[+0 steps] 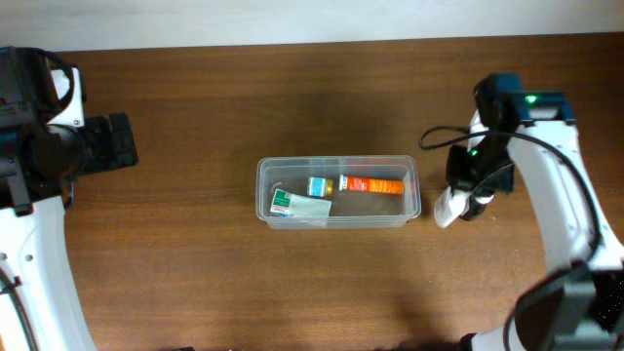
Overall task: Pack container
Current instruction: 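Reach the right gripper down and grasp the white bottle, then carry the white bottle into the container's right end and release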
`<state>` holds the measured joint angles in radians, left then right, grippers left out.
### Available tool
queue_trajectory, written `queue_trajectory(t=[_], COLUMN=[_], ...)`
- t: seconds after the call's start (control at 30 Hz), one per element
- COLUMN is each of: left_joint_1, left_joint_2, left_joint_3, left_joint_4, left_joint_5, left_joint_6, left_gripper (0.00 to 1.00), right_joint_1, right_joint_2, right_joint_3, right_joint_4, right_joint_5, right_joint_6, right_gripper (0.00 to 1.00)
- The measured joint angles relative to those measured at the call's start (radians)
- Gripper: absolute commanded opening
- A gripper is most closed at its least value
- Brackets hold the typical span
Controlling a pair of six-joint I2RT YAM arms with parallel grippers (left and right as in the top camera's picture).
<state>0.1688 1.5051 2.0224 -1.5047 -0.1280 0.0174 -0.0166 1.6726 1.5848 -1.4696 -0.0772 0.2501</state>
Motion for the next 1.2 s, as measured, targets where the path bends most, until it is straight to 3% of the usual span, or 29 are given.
queue_trajectory(t=[0.23,0.47,0.6,1.2], left_joint_1=[0.0,0.0,0.0,0.0], left_joint_2=[0.0,0.0,0.0,0.0], left_joint_3=[0.0,0.0,0.0,0.0], left_joint_4=[0.0,0.0,0.0,0.0], left_joint_5=[0.0,0.0,0.0,0.0], left_joint_6=[0.0,0.0,0.0,0.0], left_gripper=[1.0,1.0,1.0,1.0], right_joint_1=[0.139,0.252,0.28,0.316], right_joint_2=[-0.2,-0.248,-0.199,-0.163], right_joint_3=[0.269,0.273,0.204,-0.326], right_joint_4=[-0.103,-0.12,-0.082,0.401], right_joint_5=[0.024,0.025,0.025,0.027], right_joint_6=[0.009,0.101,0.142,0.211], right_gripper=[0.05,0.05,0.05,0.05])
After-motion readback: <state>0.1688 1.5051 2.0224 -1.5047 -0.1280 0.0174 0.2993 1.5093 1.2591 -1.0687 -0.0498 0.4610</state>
